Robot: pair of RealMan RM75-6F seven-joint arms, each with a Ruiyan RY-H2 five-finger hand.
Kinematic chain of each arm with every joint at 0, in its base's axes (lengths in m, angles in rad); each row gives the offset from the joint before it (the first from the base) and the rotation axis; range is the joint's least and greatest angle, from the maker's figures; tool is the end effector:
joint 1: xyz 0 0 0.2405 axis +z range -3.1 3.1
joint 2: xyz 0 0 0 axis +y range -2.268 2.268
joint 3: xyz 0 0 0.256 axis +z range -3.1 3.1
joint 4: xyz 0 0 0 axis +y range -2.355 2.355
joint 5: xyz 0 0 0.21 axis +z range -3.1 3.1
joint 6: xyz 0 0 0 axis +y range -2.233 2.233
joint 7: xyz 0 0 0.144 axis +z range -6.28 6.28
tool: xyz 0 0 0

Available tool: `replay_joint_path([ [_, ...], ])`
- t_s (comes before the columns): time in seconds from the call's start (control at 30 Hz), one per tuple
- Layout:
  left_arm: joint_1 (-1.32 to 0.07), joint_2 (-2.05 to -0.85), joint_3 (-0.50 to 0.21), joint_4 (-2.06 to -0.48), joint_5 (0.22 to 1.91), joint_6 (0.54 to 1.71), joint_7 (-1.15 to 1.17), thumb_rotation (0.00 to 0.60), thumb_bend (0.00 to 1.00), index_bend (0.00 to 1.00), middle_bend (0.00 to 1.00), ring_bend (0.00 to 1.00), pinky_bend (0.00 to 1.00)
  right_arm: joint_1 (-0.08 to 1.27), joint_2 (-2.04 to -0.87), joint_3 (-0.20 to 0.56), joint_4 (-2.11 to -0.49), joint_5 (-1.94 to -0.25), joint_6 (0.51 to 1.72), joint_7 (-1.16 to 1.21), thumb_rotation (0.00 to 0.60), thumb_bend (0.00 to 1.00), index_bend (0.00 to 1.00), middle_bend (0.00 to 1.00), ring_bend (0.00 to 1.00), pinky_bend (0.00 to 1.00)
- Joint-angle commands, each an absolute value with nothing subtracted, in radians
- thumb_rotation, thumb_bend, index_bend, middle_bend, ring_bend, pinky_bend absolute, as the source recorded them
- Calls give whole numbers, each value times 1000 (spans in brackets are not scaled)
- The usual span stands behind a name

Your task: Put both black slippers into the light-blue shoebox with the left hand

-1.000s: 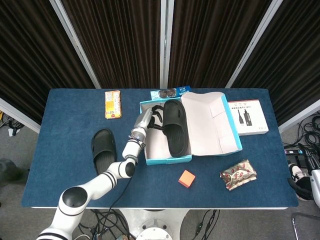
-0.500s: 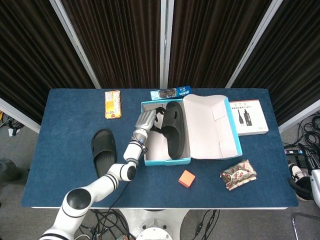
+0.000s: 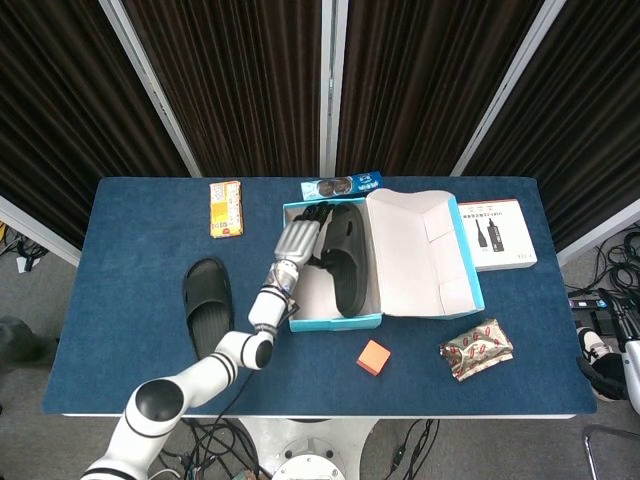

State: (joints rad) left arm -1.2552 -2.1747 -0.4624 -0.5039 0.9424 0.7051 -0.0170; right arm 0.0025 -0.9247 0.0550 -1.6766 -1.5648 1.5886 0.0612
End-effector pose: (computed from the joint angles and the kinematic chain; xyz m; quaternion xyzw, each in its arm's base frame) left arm -0.0235 0.4426 -0.1295 -0.6509 -0.4840 -0.4431 0.3818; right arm -0.3065 -0.1559 0.2238 0.5924 -0.3435 0.3903 0.6154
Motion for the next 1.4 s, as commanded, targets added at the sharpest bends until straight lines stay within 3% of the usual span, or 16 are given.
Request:
replay_joint_path([
  [0.03, -1247, -2152, -449, -529, 970, 718, -6, 600, 0, 21, 0, 0, 154, 3, -923, 56, -1676, -1564, 1588, 61, 600, 91, 59, 165, 0, 46],
  [0.37, -1199, -2036, -365, -671, 1112, 764, -19, 600, 0, 21, 0, 0, 151, 7, -928, 55, -1672, -1569, 1582, 66, 600, 92, 59, 164, 0, 46],
  [0.57, -1172, -1979, -358, -762, 1148, 796, -42, 600, 0, 26, 0, 0, 149, 5, -928, 54, -1671, -1573, 1588, 68, 600, 95, 60, 166, 0, 46],
  [0.7, -1158, -1910, -308, -845, 1254, 818, -123, 600, 0, 122, 11, 0, 148, 6, -930, 54, -1668, -1574, 1586, 71, 600, 98, 59, 166, 0, 46],
  [0.87, -1165, -1842, -270, -912, 1313, 787, -147, 600, 1, 243, 121, 0, 148, 6, -932, 54, -1667, -1574, 1585, 72, 600, 99, 59, 167, 0, 46],
  [1.0, -1163, -1813, -261, -957, 1333, 788, -148, 600, 71, 299, 177, 0, 148, 3, -930, 55, -1667, -1570, 1590, 74, 600, 98, 59, 169, 0, 46],
  [1.4, -1185, -1819, -259, -976, 1345, 773, -141, 600, 103, 250, 164, 0, 150, -1, -932, 54, -1666, -1571, 1595, 72, 600, 98, 59, 177, 0, 57],
])
